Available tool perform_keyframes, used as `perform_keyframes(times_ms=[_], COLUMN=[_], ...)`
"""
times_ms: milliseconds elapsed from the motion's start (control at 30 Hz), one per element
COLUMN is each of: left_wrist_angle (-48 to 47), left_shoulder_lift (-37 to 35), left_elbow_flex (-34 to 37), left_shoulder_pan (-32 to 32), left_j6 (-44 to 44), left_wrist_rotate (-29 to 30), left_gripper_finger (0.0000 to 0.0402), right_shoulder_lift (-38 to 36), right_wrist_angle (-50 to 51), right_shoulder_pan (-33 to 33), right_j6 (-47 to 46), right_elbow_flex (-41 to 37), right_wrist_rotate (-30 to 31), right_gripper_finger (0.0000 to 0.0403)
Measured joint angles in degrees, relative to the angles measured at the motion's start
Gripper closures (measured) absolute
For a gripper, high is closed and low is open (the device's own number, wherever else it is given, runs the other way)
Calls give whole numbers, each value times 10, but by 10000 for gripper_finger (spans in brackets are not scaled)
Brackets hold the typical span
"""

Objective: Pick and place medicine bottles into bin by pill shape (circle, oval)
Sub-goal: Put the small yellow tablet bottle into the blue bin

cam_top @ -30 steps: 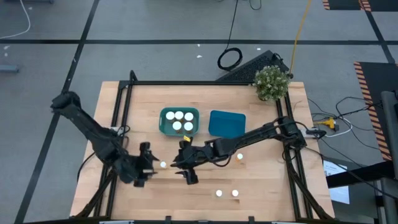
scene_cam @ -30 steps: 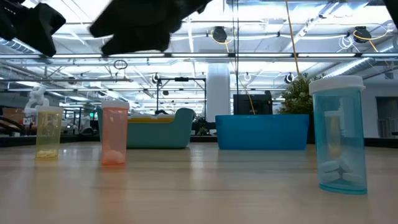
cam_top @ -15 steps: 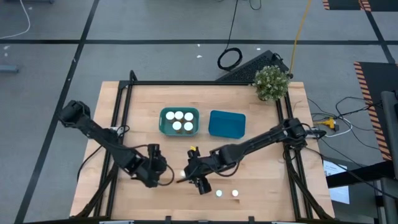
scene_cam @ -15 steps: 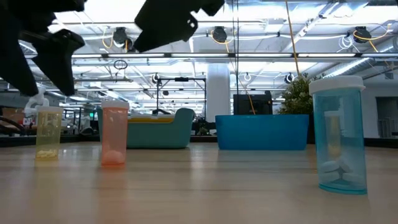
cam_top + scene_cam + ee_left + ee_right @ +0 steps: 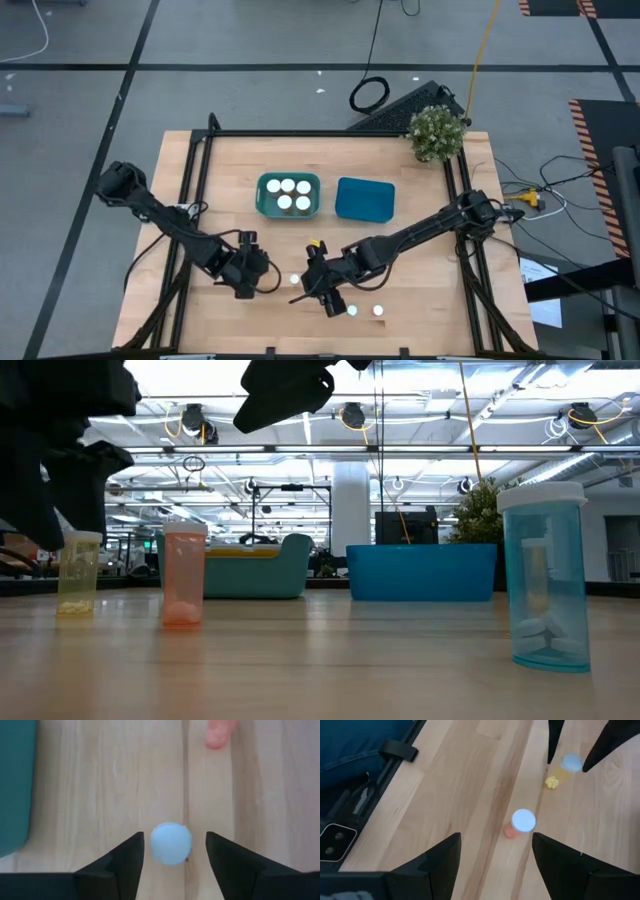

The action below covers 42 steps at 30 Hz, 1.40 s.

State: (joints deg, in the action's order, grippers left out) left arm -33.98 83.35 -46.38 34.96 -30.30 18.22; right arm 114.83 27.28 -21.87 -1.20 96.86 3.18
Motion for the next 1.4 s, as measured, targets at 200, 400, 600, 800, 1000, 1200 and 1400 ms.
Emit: perform_keyframes(times_ms=[200,400,600,800,1000,1200,1400], left_wrist_angle=[8,28,26,19,1,-24,-22], left_shoulder_lift=[0,0,0,-1,-22,-29,-29], left_elbow_flex=[8,8,8,1,-40,-103,-156], left_shoulder_pan=[0,0,0,0,-6,-28,-55], left_j6=[2,14,15,24,62,123,193], left_wrist_rotate=[10,13,8,2,1,16,43], left_gripper_finger=[216,249,279,276,275,276,276], right_shoulder_lift=[0,0,0,0,0,1,1], right_wrist_angle=[-14,-18,-18,-18,-38,-180,-232], right_shoulder_pan=[0,1,1,1,1,12,37], right_j6=[4,6,8,8,10,-19,-53], right_elbow_flex=[0,0,0,0,-8,-69,-101], right_wrist_rotate=[0,0,0,0,58,139,165], right_gripper_finger=[165,165,165,165,165,165,165])
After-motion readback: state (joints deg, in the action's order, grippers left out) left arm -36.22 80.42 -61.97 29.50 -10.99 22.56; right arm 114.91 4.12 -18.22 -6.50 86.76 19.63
